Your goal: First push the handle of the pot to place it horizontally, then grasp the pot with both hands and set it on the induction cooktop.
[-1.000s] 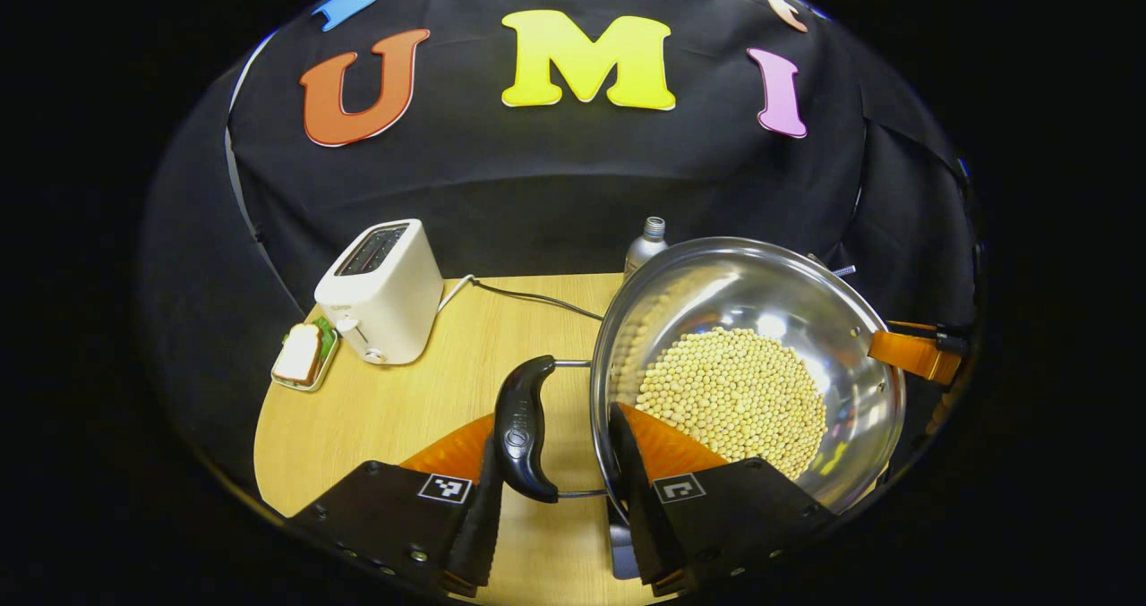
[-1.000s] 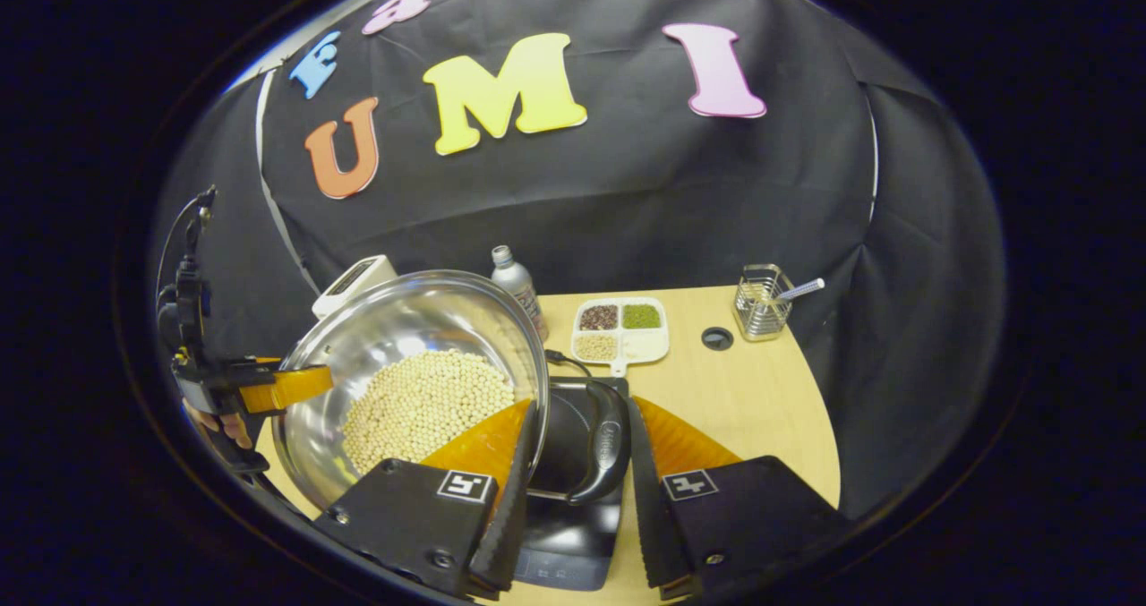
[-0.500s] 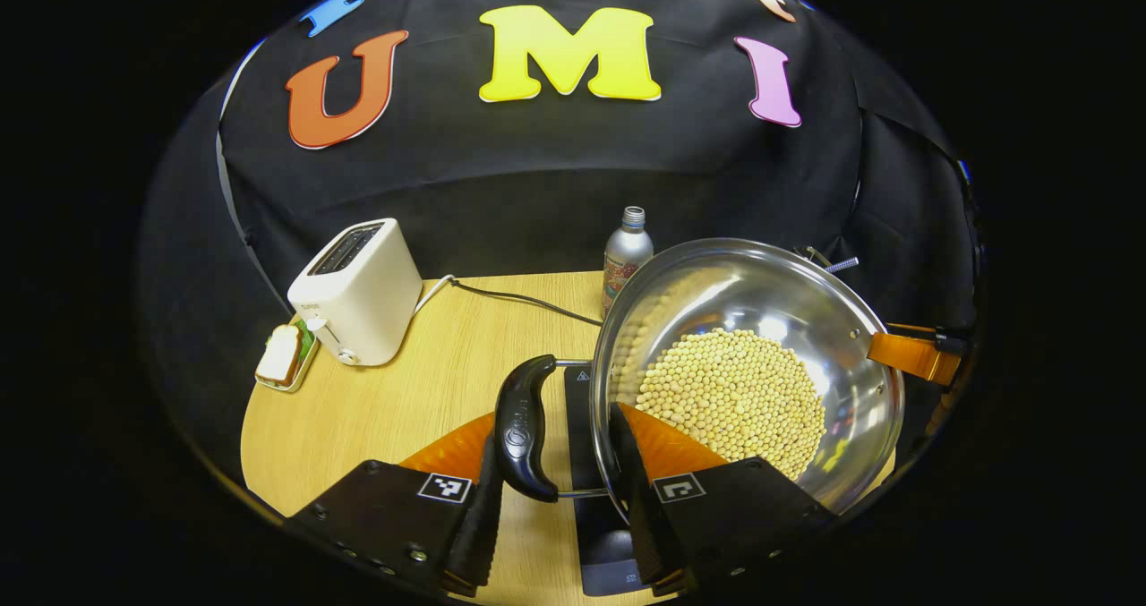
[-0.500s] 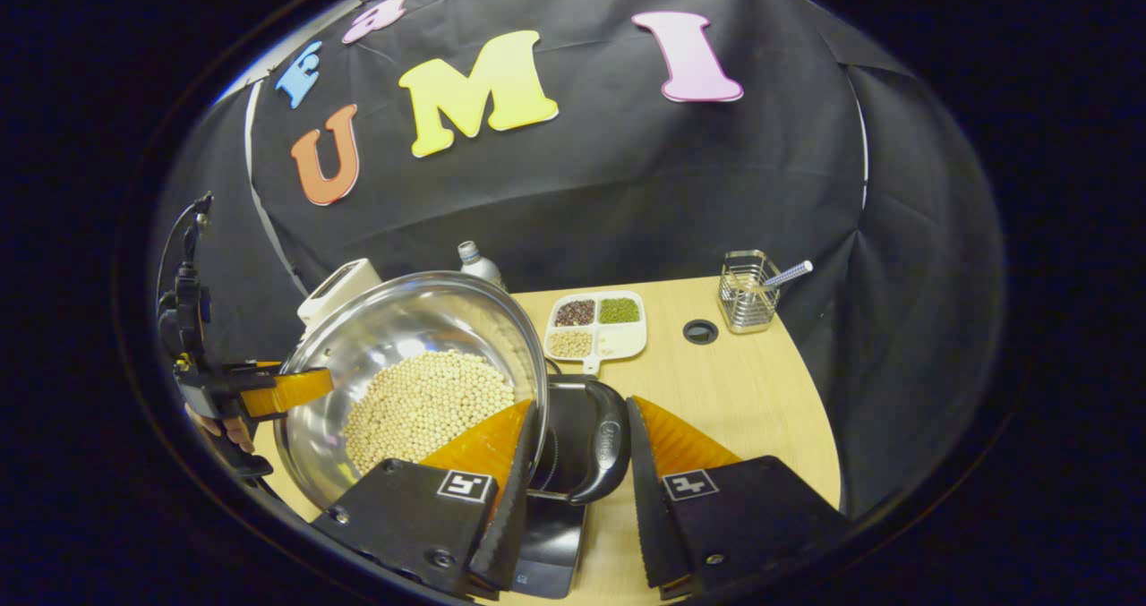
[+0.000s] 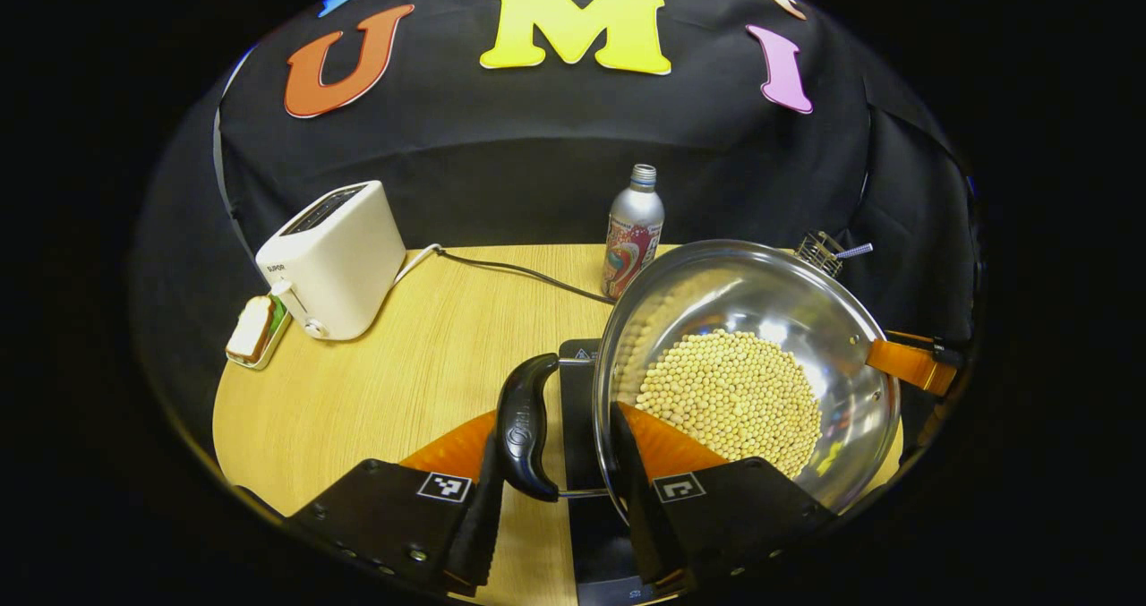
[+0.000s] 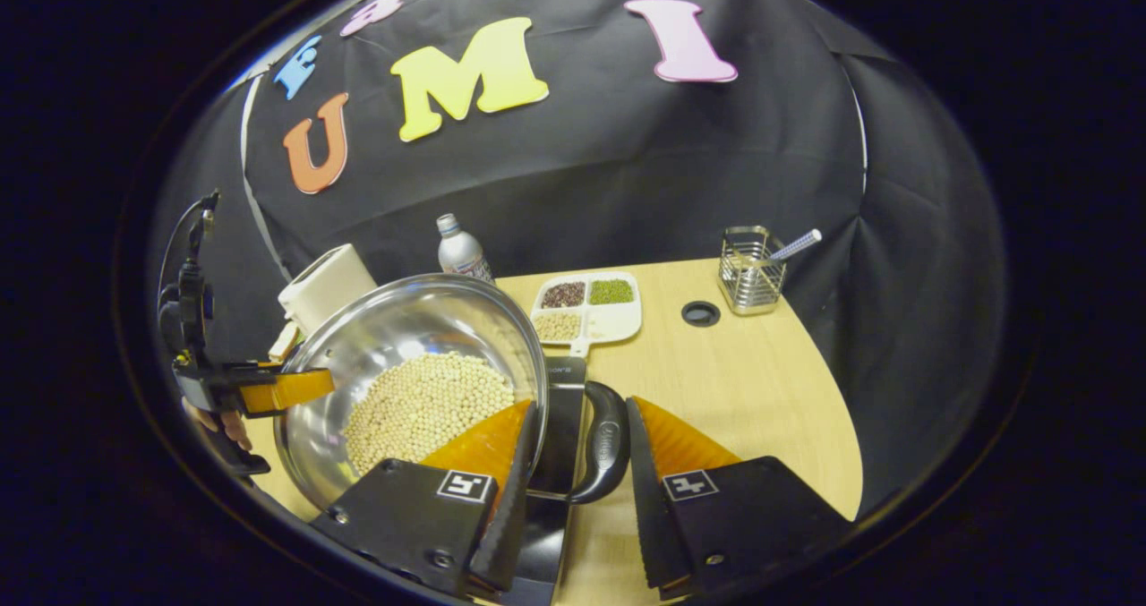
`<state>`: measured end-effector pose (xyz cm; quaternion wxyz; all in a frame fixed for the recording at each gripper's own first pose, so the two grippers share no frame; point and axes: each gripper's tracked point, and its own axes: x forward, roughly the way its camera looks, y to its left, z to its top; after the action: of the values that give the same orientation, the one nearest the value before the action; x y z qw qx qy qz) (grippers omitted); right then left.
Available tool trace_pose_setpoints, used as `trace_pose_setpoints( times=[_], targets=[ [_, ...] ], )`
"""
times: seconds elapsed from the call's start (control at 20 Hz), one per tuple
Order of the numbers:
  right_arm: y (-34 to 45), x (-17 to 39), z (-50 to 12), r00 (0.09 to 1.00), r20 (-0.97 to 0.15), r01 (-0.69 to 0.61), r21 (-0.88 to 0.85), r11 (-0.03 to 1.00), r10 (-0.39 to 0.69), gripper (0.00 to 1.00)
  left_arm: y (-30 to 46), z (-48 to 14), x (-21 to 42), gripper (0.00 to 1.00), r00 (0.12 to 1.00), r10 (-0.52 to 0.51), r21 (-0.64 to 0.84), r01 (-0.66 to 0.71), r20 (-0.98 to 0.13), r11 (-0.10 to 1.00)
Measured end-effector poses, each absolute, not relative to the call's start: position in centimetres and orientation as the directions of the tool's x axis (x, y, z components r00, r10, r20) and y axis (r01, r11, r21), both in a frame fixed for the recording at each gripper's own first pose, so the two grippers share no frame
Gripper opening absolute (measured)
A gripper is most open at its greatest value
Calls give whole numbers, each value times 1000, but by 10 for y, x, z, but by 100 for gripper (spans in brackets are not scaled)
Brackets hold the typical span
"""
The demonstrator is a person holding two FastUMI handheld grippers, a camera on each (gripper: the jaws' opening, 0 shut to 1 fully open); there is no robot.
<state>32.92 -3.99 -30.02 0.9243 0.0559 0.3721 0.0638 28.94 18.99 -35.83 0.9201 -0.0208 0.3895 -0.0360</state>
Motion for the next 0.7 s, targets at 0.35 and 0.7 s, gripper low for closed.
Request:
trace_pose_setpoints(
  times=[0.35, 0.7],
  targets=[
    [-42, 333, -314, 757, -632, -58, 188, 981, 166, 58, 184, -368, 292, 51, 690, -123, -151, 20, -713, 988],
    [-46, 330, -308, 804, -583, -23, 174, 984, 122, 67, 192, -351, 292, 66, 748, -107, -111, 45, -656, 993]
  ],
)
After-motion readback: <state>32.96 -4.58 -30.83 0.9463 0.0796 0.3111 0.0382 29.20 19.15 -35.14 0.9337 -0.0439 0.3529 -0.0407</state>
